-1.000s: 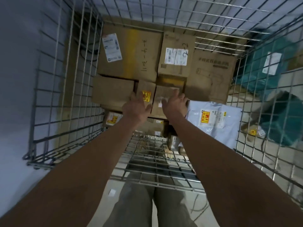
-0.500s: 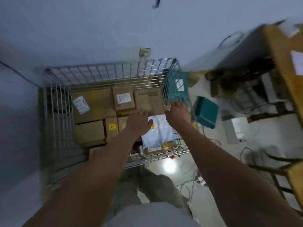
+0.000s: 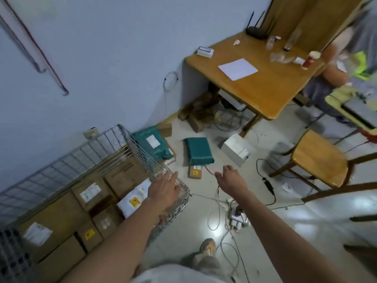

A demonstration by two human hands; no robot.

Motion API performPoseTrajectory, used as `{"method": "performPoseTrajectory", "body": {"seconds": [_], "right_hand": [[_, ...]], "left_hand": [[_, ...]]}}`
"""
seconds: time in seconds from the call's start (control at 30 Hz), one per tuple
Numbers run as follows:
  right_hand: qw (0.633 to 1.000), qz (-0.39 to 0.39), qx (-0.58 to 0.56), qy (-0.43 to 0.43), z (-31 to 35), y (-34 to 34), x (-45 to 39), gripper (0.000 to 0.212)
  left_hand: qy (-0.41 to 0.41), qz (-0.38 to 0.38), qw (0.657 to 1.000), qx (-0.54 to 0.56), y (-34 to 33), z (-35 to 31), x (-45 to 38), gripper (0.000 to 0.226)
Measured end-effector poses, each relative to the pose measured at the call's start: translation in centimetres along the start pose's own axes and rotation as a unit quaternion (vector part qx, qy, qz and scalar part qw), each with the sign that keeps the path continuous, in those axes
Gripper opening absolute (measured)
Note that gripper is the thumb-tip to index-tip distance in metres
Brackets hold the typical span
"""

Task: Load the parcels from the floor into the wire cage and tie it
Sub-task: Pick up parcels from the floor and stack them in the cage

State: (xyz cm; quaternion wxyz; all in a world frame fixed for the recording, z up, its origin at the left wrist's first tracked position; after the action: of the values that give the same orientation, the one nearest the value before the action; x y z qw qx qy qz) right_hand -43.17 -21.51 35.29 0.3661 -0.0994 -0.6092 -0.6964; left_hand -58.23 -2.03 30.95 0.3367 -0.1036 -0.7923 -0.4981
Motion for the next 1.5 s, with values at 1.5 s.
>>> {"method": "performPoseTrajectory", "body": {"seconds": [1.5], "right_hand": [[0.966,0.221,0.105,0.084,-8.4,26.5,-43.9,0.05]], "left_hand": [[0.202,0.017,0.97,0.137,25.8,-13.9,-38.4,0.066]]}}
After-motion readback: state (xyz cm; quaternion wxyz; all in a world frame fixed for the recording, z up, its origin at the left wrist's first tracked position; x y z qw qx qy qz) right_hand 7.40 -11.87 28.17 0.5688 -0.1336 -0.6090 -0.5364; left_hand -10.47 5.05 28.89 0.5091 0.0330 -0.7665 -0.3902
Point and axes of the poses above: each hand's wrist, its own x-axis away from the middle knuckle, its own y-axis out of the back of the hand, z = x × y, the point moved 10 cm from there along -x, towards the middle knuckle, and after that the axes turned 13 degrees about z, right-handed, at the moved point
